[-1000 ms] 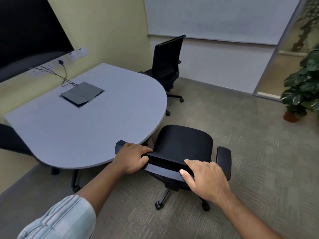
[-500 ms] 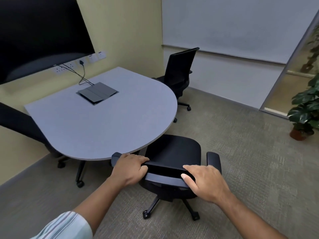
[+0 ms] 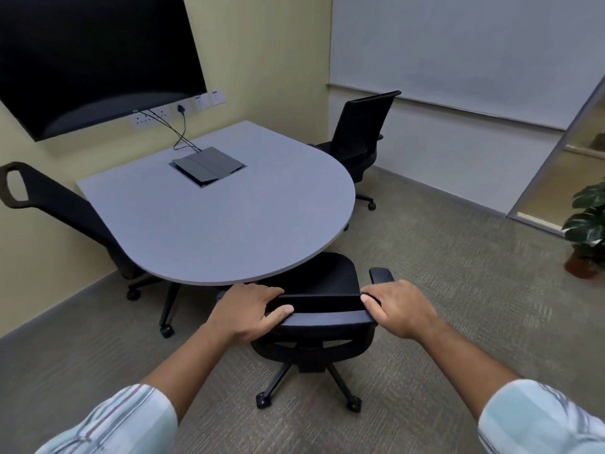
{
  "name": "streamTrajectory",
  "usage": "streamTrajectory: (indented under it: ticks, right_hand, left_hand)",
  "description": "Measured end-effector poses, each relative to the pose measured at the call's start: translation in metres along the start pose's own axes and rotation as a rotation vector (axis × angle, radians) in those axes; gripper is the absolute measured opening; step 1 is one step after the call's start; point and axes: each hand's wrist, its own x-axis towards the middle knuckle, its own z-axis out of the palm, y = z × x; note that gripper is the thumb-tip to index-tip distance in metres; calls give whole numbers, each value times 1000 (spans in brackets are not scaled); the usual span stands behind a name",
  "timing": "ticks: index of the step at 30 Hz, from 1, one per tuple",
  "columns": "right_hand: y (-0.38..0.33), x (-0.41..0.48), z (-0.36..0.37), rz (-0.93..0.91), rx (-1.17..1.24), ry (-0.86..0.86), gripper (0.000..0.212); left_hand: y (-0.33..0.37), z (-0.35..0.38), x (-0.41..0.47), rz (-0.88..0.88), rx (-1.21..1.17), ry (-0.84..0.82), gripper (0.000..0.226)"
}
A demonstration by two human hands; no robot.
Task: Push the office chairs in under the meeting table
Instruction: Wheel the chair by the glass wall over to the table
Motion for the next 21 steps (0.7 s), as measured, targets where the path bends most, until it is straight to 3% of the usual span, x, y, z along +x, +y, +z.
streamTrajectory:
  ticks: [3, 9, 17, 21]
  right_hand:
    - [9, 13, -1, -28, -8, -10, 54]
    - [50, 31, 1, -116, -33, -7, 59]
    - [113, 59, -12, -288, -12, -4, 41]
    - [155, 76, -19, -304, -52, -31, 57]
  left_hand:
    - [5, 5, -1, -60, 37, 73, 92]
    - [33, 2, 14, -120, 3, 38, 74]
    - [96, 17, 34, -295, -3, 77, 71]
    - [136, 26, 52, -380, -16, 93, 79]
